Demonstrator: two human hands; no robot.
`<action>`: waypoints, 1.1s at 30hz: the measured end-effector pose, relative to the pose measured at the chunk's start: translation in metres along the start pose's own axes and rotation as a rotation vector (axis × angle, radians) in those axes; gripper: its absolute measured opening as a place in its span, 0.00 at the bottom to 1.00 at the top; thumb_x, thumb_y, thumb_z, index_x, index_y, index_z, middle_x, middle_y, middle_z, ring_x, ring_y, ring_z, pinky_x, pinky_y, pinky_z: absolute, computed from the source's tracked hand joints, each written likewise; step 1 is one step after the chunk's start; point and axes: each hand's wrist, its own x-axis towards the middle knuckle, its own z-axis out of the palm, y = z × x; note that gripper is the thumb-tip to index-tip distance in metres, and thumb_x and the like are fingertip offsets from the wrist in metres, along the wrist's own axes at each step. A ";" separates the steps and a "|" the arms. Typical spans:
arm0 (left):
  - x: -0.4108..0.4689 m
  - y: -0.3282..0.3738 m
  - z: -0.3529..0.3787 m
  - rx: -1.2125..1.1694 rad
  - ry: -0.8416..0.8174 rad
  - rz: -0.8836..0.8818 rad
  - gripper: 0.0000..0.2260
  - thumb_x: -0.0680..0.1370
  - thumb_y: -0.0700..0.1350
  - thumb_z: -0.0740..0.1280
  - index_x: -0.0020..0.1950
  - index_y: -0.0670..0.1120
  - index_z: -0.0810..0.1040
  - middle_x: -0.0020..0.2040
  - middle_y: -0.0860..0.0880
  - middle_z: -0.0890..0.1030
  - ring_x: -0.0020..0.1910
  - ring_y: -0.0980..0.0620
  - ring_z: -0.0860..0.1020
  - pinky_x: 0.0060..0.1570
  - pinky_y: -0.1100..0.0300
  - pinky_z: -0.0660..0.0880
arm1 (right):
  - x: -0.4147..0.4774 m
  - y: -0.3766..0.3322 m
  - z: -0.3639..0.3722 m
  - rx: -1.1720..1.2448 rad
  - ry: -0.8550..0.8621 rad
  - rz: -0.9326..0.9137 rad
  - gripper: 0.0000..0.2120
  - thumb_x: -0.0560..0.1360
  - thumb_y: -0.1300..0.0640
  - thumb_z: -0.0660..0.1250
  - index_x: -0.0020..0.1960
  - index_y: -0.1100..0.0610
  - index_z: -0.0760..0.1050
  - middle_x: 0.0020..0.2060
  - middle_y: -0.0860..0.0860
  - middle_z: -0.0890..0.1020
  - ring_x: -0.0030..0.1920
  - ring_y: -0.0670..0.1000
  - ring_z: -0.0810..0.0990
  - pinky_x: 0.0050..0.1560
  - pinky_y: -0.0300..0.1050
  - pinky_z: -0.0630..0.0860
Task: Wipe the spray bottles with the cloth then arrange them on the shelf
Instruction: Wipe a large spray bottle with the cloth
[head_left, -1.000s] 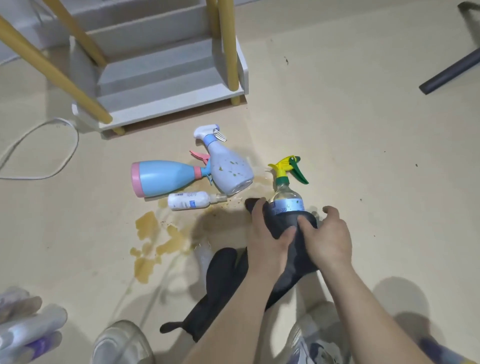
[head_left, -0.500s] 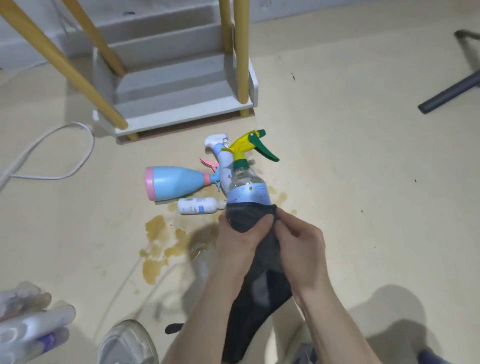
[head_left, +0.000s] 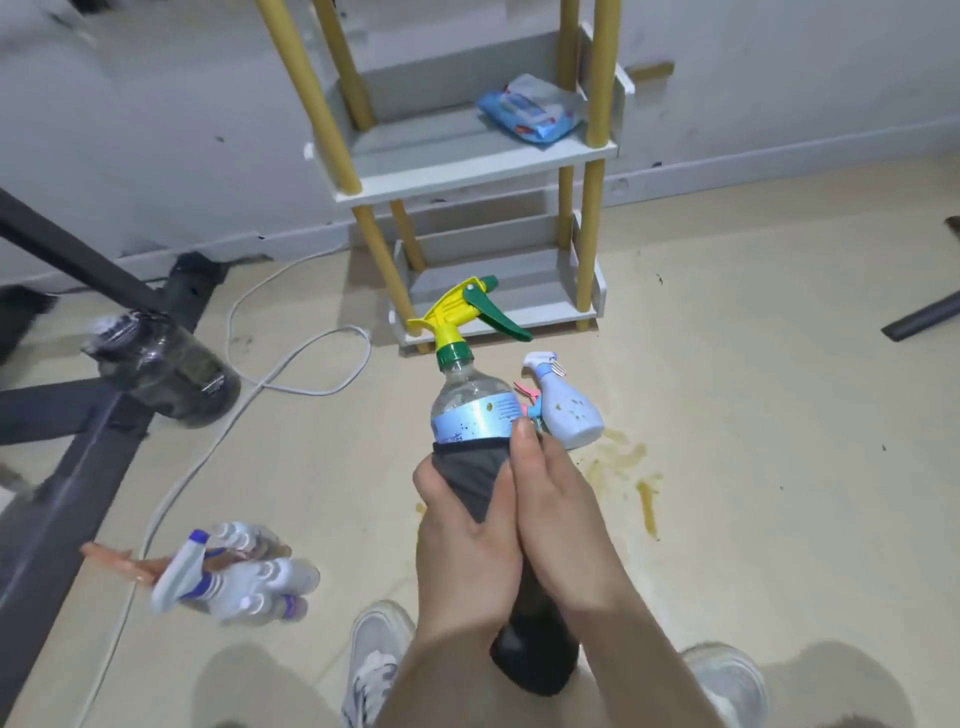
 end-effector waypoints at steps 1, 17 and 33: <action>-0.012 0.000 -0.006 0.171 0.009 0.069 0.20 0.78 0.62 0.59 0.63 0.53 0.61 0.52 0.49 0.82 0.51 0.46 0.80 0.51 0.51 0.75 | 0.001 -0.002 -0.003 -0.008 -0.017 0.013 0.37 0.66 0.23 0.51 0.61 0.45 0.75 0.52 0.44 0.83 0.56 0.48 0.81 0.60 0.53 0.76; -0.026 0.018 -0.072 -0.457 -0.165 0.117 0.18 0.79 0.60 0.62 0.56 0.47 0.80 0.53 0.48 0.85 0.55 0.50 0.82 0.57 0.52 0.76 | -0.065 -0.038 -0.023 0.236 -0.068 -0.172 0.20 0.73 0.41 0.66 0.53 0.57 0.80 0.49 0.53 0.85 0.46 0.46 0.82 0.53 0.42 0.76; 0.002 0.044 -0.052 -0.281 -0.157 0.204 0.16 0.74 0.57 0.62 0.38 0.49 0.83 0.42 0.47 0.85 0.45 0.44 0.81 0.56 0.45 0.75 | -0.079 -0.032 -0.008 0.211 -0.033 -0.212 0.30 0.61 0.41 0.73 0.57 0.52 0.70 0.50 0.54 0.84 0.47 0.48 0.84 0.49 0.44 0.81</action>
